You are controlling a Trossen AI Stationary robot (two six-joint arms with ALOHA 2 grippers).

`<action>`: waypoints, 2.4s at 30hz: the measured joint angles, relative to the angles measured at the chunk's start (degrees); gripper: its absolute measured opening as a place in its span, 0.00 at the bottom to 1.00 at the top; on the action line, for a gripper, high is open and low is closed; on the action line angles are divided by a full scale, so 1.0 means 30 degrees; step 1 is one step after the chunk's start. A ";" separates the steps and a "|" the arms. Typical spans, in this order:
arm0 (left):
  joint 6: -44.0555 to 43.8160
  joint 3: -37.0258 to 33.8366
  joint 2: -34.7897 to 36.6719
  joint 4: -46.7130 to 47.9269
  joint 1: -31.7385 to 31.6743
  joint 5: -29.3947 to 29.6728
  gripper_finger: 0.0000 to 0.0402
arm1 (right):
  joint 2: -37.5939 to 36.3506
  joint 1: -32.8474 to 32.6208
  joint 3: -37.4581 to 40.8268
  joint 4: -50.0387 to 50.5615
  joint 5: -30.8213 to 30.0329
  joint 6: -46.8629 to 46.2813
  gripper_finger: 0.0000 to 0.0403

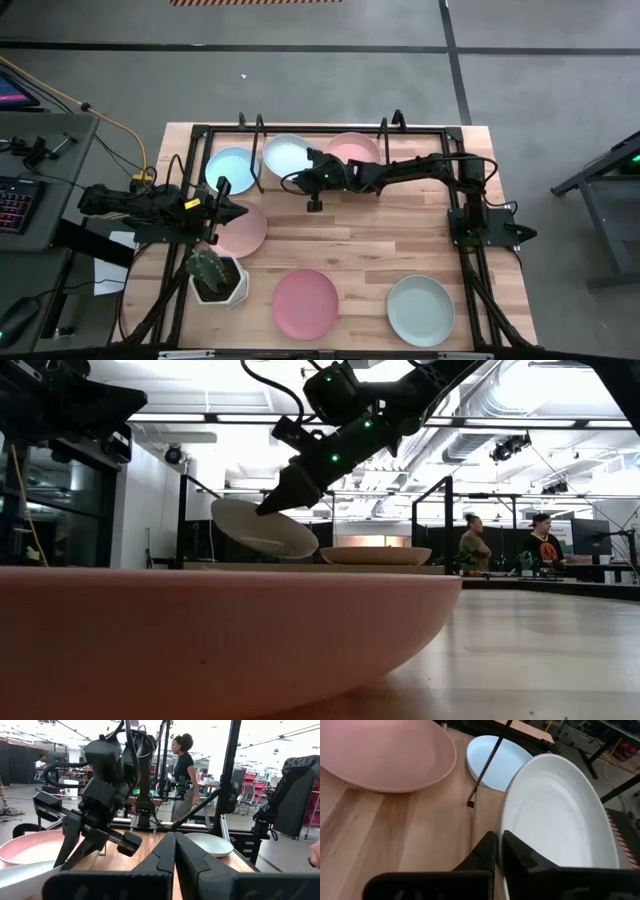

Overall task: Place and stack plates onto a shelf
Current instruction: Put the top white plate on the shelf, then stack the pink plate on top of the light pink plate on the shelf

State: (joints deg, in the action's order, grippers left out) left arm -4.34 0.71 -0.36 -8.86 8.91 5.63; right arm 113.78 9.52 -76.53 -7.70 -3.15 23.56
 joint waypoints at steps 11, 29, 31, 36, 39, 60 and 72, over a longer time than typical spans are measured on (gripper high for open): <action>0.0000 0.0000 0.0000 0.0002 0.0000 -0.0002 0.00 | 0.0000 0.0000 0.0000 -0.0102 0.0079 -0.0388 0.20; -0.0007 0.0000 0.0000 0.0166 0.0004 -0.0029 0.00 | -0.6179 -0.1325 0.2199 0.8619 0.1758 -0.3824 0.27; -0.0007 0.0000 0.0000 0.0173 0.0007 -0.0029 0.00 | -0.7737 -0.1934 0.4198 0.8250 0.1204 -0.4742 0.27; 0.0000 0.0000 0.0000 0.0160 0.0004 -0.0036 0.00 | -1.2186 -0.4195 1.0163 0.3441 -0.1552 -0.7697 0.27; 0.0000 0.0000 0.0000 0.0160 0.0005 -0.0036 0.00 | -1.4151 -0.5682 1.3256 -0.2150 -0.3129 -0.8705 0.27; 0.0000 0.0000 -0.1792 -0.0138 0.0001 -0.0025 0.00 | -1.1618 -0.6401 1.3821 -1.1455 -0.4458 -0.6705 0.27; -0.0528 0.0000 -0.1851 -0.0007 0.0209 -0.0197 0.00 | -1.1271 -0.6397 1.3391 -1.0756 -0.4354 -0.7086 0.27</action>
State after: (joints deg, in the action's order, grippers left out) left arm -5.92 0.71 -5.91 -8.88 9.53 5.04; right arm 79.96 -9.67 -36.36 -39.97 -16.22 2.30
